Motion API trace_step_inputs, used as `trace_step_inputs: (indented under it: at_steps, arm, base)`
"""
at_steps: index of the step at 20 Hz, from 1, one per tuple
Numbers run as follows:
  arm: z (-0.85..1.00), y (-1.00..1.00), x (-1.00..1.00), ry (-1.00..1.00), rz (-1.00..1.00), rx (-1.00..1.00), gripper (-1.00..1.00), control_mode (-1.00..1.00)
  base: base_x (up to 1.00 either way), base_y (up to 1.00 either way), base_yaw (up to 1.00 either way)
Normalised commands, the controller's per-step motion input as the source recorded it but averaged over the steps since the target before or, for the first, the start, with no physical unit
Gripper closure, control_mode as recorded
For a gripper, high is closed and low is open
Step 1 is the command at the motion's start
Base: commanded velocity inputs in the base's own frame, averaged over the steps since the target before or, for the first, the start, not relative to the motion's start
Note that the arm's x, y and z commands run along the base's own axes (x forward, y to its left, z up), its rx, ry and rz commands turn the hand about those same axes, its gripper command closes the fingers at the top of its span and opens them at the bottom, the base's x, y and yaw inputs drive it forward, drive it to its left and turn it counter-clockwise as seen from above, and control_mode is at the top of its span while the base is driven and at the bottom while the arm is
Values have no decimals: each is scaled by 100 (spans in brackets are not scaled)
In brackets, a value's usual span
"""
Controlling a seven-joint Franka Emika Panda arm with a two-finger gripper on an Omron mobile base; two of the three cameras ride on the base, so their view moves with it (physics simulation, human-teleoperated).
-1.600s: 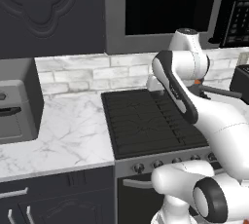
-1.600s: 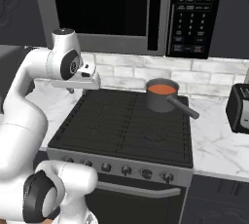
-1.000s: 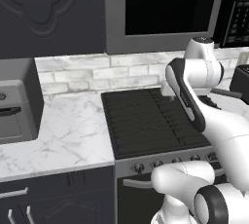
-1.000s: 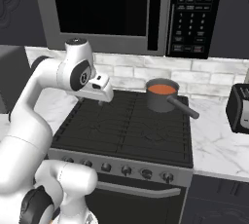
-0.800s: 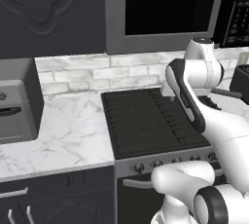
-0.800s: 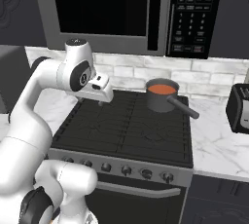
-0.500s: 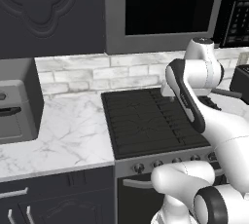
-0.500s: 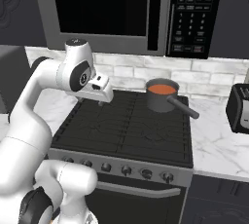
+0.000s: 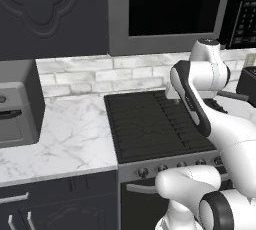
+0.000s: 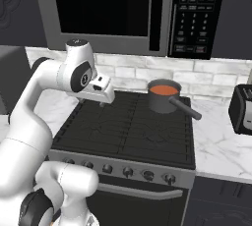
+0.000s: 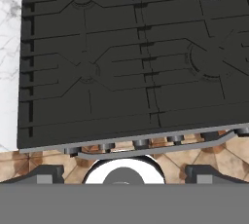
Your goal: Wait until the marinara sauce is simmered to a deep red color and then turn off the stove.
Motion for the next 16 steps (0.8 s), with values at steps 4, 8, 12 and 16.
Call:
trace_step_inputs:
  at_steps: [4,8,12,16]
  arm:
    - [0,0,0,0,0,0,-100,-100]
    - [0,0,0,0,0,0,-100,-100]
    - [0,0,0,0,0,0,-100,-100]
    - [0,0,0,0,0,0,-100,-100]
  base:
    - [0,0,0]
    - [0,0,0]
    - [0,0,0]
    - [0,0,0]
